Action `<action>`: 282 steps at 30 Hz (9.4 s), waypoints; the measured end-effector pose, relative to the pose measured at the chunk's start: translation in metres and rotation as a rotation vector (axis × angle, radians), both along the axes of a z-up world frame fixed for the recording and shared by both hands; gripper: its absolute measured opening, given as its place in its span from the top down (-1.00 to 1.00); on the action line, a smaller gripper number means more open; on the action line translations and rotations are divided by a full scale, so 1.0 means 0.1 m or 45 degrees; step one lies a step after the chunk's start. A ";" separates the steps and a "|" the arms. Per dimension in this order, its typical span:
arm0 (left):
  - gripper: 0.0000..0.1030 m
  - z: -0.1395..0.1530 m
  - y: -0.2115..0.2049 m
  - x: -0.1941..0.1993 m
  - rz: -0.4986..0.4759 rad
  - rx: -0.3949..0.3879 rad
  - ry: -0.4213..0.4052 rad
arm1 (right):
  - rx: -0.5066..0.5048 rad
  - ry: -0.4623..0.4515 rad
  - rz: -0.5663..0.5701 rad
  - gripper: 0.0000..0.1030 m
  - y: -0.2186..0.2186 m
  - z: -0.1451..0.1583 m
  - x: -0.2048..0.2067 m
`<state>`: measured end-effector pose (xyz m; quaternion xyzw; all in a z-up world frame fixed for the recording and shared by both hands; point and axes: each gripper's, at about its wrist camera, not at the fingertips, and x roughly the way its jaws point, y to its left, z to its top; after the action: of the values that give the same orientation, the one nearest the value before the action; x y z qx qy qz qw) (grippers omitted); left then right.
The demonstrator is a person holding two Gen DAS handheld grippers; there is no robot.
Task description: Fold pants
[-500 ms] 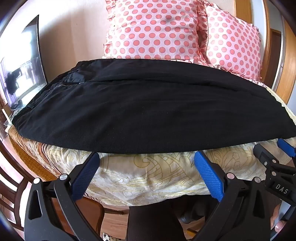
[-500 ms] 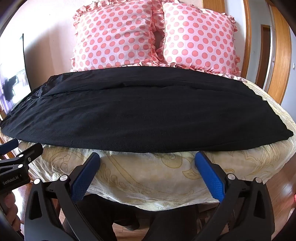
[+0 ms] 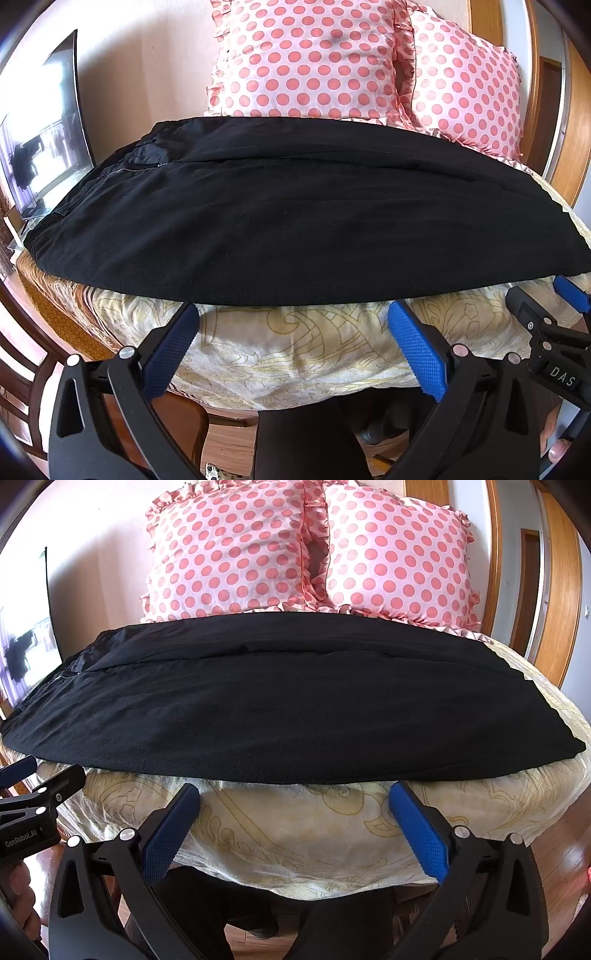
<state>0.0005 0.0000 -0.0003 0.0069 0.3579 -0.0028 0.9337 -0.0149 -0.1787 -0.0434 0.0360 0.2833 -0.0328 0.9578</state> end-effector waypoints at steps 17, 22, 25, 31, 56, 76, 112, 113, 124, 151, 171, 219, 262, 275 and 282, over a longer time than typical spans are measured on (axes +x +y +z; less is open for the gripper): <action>-0.97 0.00 0.00 0.00 0.000 0.001 -0.001 | 0.000 -0.001 0.000 -0.97 0.00 0.00 0.00; -0.97 0.00 0.00 0.00 0.000 0.000 -0.002 | 0.000 0.000 0.000 -0.97 0.00 0.00 0.00; -0.97 0.00 0.00 0.00 0.000 0.001 -0.002 | 0.000 -0.001 0.000 -0.97 0.00 0.00 0.00; -0.97 0.00 0.00 0.00 0.000 0.001 -0.002 | 0.000 -0.001 0.000 -0.97 0.00 0.00 0.00; -0.97 0.00 0.00 0.00 0.000 0.001 -0.003 | -0.001 -0.001 0.000 -0.97 0.00 0.00 0.00; -0.97 0.00 0.00 0.00 0.000 0.002 -0.004 | -0.001 0.001 0.000 -0.97 0.00 0.00 0.01; -0.97 0.74 -0.02 1.86 0.092 0.199 -0.077 | 0.374 0.318 -0.629 -0.97 -3.02 0.65 2.35; -0.97 0.72 -0.02 1.92 0.097 0.194 -0.065 | 0.376 0.325 -0.673 -0.97 -3.13 0.63 2.50; -0.97 0.50 -0.01 2.15 0.088 0.169 -0.023 | 0.352 0.413 -0.956 -0.59 -3.66 0.40 3.25; -0.96 0.50 0.05 1.99 0.076 0.138 -0.005 | 0.515 0.134 -0.781 0.89 -3.62 0.46 2.39; -0.96 0.65 0.03 1.56 0.099 0.238 -0.121 | 0.806 0.021 -0.632 0.86 -3.05 -0.01 0.42; -0.80 0.86 1.47 3.70 0.326 -0.188 0.272 | 0.791 -0.131 -0.759 0.89 -3.15 -0.20 -0.08; 0.81 0.86 2.17 0.66 0.520 -0.456 -0.053 | 0.719 -0.173 -0.805 0.88 -3.40 0.07 -0.19; -0.27 0.36 2.41 0.18 0.741 -0.610 -0.140 | 0.746 -0.164 -0.832 0.88 -3.43 0.01 -0.28; -0.20 0.30 2.92 0.33 0.796 -0.829 -0.088 | 0.732 -0.154 -0.831 0.89 -3.41 0.01 -0.25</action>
<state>0.0339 0.2920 0.0302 -0.3955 0.2917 0.1671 0.8547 -0.0394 -0.5201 -0.0427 0.3905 0.1981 -0.2512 0.8632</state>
